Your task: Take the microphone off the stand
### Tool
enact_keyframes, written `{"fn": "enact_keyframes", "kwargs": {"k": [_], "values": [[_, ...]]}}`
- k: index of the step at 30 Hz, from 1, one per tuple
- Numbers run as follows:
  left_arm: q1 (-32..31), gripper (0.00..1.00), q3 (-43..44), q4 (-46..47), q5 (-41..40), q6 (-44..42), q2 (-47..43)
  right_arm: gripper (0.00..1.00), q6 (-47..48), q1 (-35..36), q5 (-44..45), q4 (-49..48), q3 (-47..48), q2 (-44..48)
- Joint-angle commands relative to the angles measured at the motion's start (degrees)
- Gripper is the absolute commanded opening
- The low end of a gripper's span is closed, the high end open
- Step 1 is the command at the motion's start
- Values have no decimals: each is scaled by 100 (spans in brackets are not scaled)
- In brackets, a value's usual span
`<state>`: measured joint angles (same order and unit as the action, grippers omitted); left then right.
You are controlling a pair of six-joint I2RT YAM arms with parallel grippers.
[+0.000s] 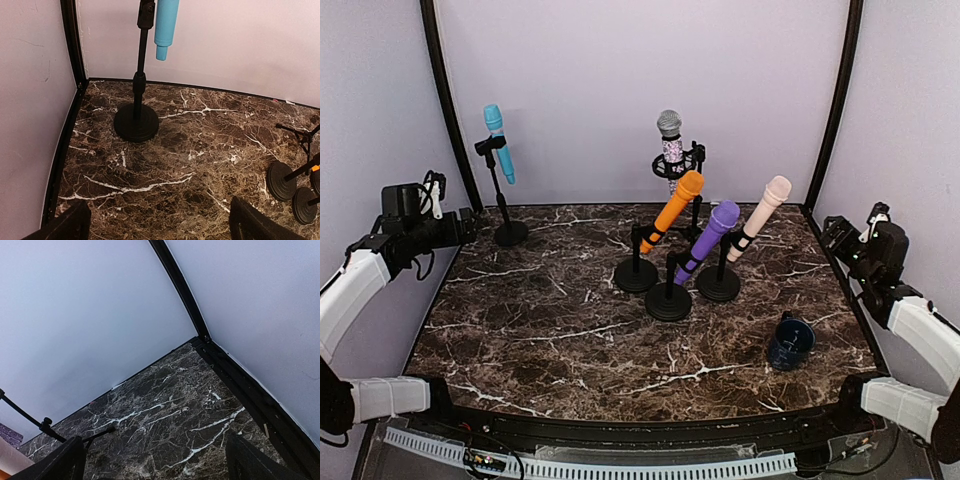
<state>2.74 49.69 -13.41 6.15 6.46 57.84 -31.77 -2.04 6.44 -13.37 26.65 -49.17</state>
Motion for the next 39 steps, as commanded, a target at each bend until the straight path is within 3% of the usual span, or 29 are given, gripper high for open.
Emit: {"fn": "enact_keyframes", "kwargs": {"k": [1, 18, 23, 32, 35, 39], "values": [[16, 99, -22, 118, 230, 50, -22, 99, 131, -17, -172, -101, 157, 61], [20, 99, -205, 777, 784, 32, -400, 98, 408, -24, -344, 268, 261, 421], [161, 99, 133, 1260, 1354, 263, 314, 99, 467, -18, -826, 46, 32, 667], [688, 99, 629, 3651, 2163, 362, 2036, 99, 370, -14, -1261, 78, 4, 1018], [743, 95, 731, 4443, 2398, 183, 2758, 99, 369, -12, -1300, 94, -60, 1238], [812, 87, 969, 4832, 2277, 190, 3516, 99, 446, -7, -1212, 293, -42, 1488]]}}
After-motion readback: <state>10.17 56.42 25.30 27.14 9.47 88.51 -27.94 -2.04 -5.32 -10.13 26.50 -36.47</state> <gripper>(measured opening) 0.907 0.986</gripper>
